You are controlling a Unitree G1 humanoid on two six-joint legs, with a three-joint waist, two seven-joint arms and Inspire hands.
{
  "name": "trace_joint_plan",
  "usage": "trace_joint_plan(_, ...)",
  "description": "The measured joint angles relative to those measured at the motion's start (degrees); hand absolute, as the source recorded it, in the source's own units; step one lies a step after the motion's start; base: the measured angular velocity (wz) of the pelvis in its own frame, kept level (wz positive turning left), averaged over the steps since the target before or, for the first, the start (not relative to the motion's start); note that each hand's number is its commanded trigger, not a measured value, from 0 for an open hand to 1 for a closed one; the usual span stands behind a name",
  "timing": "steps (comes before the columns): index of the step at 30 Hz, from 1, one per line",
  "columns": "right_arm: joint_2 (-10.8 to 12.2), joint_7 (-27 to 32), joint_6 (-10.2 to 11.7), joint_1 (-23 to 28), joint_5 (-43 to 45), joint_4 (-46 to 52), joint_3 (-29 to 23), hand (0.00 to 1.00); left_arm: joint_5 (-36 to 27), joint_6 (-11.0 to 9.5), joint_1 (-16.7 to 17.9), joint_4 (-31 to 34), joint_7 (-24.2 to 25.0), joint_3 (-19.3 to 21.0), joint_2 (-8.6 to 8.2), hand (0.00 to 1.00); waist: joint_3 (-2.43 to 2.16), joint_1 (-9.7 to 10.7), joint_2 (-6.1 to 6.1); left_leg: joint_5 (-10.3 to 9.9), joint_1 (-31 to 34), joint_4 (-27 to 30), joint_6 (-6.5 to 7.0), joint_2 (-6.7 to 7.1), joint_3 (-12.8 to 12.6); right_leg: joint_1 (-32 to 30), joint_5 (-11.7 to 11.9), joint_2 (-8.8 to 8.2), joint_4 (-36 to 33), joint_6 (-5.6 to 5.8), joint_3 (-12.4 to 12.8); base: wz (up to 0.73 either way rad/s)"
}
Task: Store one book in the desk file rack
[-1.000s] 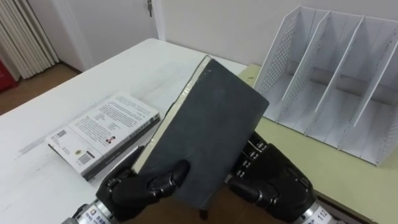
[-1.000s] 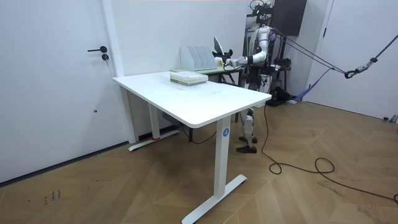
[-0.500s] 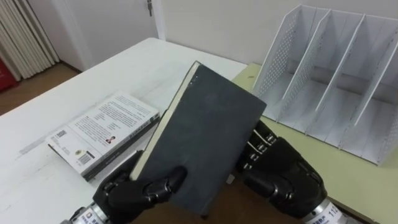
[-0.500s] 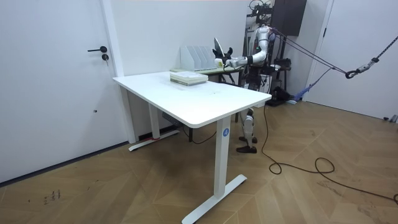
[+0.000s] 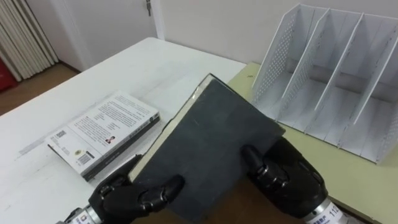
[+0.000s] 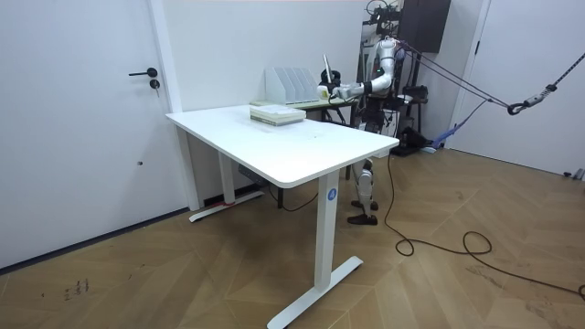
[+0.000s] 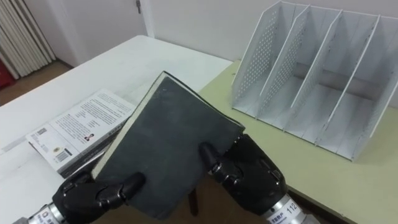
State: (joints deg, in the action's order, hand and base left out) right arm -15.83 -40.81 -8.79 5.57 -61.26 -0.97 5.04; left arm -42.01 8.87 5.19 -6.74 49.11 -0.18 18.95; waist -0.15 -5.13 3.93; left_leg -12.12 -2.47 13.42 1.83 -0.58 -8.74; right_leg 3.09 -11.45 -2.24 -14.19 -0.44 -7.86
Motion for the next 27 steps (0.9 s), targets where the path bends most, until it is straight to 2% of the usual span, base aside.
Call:
trace_joint_plan(6, -0.1, 0.02, 0.03, 0.0, 0.02, 0.0, 0.18, 1.0, 0.0, 0.03, 0.0, 0.0, 0.09, -0.14, 0.25, 1.0, 0.15, -0.02, -0.16, 0.0, 0.0, -0.01, 0.0, -0.03, 0.0, -0.03, 0.0, 0.02, -0.01, 0.0, 0.04, 0.0)
trace_joint_plan(10, -0.11, 0.16, 0.05, 0.01, 0.03, -0.01, 0.38, 1.0, -0.07, 0.02, -0.01, 0.0, 0.09, -0.12, 0.4, 1.0, 0.47, -0.06, -0.63, 0.0, 0.23, 0.03, 0.0, -0.03, 0.0, -0.21, 0.0, 0.04, 0.04, 0.0, 0.0, 0.0)
trace_joint_plan(11, -0.11, 0.16, 0.05, 0.01, 0.03, -0.01, 0.41, 1.0, -0.06, 0.02, -0.01, 0.0, 0.09, -0.13, 0.43, 0.63, 0.51, -0.06, -0.7, 0.0, 0.32, 0.06, 0.0, -0.03, 0.0, -0.24, 0.0, 0.04, 0.1, 0.0, -0.02, 0.0)
trace_joint_plan(12, -0.11, 0.17, 0.05, 0.0, 0.03, -0.01, 0.42, 1.0, -0.06, 0.02, -0.01, 0.0, 0.1, -0.13, 0.43, 0.02, 0.52, -0.06, -0.71, 0.0, 0.35, 0.06, 0.0, -0.03, 0.0, -0.25, 0.01, 0.04, 0.13, 0.0, -0.02, 0.0)
trace_joint_plan(17, -0.11, 0.17, 0.39, 0.01, 0.32, -0.16, 0.37, 1.0, 0.01, 0.02, 0.01, -0.12, -0.12, -0.13, 0.45, 0.0, 0.51, 0.0, -0.71, -0.01, 0.32, 0.07, -0.01, -0.03, 0.08, -0.02, 0.01, 0.05, 0.41, -0.01, -0.13, 0.0)
trace_joint_plan(19, -0.32, 0.65, 1.41, 0.01, 2.21, -0.36, 0.35, 1.0, 0.09, -0.08, 0.0, -1.47, -1.64, -0.12, 0.52, 0.0, 0.51, 0.17, -0.73, 0.0, 0.23, 0.01, -0.02, -0.03, 0.05, 0.08, 0.01, 0.2, 0.43, -0.01, -0.11, 0.0)
trace_joint_plan(21, -0.47, 1.55, 1.5, 0.02, 3.53, -0.46, 0.37, 1.0, 0.56, -0.08, 0.09, -2.72, -3.66, -0.12, 0.63, 0.0, 0.57, 0.19, -0.8, 0.0, 0.22, -0.01, -0.02, -0.02, 0.04, 0.08, 0.01, 0.37, 0.43, -0.01, -0.11, 0.0)
trace_joint_plan(27, -1.41, 7.14, 1.73, 0.04, 15.01, 0.22, 0.18, 1.0, 9.35, -0.6, 2.69, -3.1, -8.09, -0.15, 0.68, 0.0, 0.54, 2.25, -1.16, 0.01, -0.33, -0.77, 0.01, 0.16, 0.26, 0.75, 0.01, 0.38, 0.69, 0.0, -0.2, 0.02)
